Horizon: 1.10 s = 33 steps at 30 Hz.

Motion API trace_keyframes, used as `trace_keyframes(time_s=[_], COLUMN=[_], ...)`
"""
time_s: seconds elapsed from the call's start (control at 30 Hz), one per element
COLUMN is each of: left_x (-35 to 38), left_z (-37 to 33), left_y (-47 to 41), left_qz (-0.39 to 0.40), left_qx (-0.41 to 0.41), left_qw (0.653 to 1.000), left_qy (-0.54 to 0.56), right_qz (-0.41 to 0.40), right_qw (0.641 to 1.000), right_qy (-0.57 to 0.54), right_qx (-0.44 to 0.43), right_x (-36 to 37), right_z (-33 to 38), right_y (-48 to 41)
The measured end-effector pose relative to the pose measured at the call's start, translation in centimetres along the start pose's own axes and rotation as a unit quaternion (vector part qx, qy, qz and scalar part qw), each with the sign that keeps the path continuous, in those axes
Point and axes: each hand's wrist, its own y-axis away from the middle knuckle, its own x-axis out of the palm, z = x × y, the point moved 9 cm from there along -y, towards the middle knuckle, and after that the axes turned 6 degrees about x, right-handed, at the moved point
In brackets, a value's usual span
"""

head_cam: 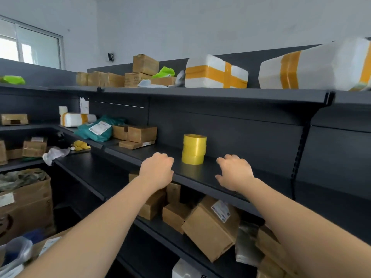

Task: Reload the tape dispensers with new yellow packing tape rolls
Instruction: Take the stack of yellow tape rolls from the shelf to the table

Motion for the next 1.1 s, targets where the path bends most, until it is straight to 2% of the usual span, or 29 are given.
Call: trace_keyframes(time_s=[0.2,0.37,0.47,0.53,0.63,0.73,0.8,0.93,1.0,1.1], left_x=[4.6,8.2,10.6,12.3,15.0,17.7,19.4,21.6,21.9,22.3], left_z=[5.0,7.8,8.7,9.1,9.6,9.1,8.3,7.4,7.0,6.8], left_y=[-9.7,-16.9,-20.2,-22.1,-24.1,-24.9,-24.9,-24.6,-24.6,-24.7], left_qz=[0.007,-0.001,-0.001,0.015,0.064,0.124,0.177,0.25,0.265,0.266], left_qx=[0.021,0.034,0.028,0.007,-0.066,-0.138,-0.176,-0.241,-0.256,-0.269], left_qw=[1.0,0.997,0.99,0.975,0.914,0.814,0.748,0.64,0.606,0.591], left_qy=[0.022,0.067,0.137,0.223,0.396,0.55,0.615,0.685,0.705,0.713], right_qz=[0.006,0.026,0.041,0.053,0.088,0.115,0.152,0.217,0.23,0.224], right_qw=[0.998,0.988,0.965,0.937,0.873,0.779,0.716,0.65,0.618,0.584], right_qy=[-0.019,-0.094,-0.185,-0.262,-0.381,-0.503,-0.561,-0.605,-0.633,-0.67], right_qx=[0.059,0.122,0.181,0.223,0.291,0.356,0.387,0.405,0.406,0.4], right_x=[2.9,5.7,7.8,9.0,10.9,13.1,14.7,16.8,17.3,17.6], right_z=[-0.5,-0.8,-1.3,-1.6,-1.6,-1.7,-1.3,-0.1,0.3,0.5], right_y=[-9.3,-15.6,-18.3,-19.7,-20.9,-21.5,-21.4,-21.4,-21.6,-21.7])
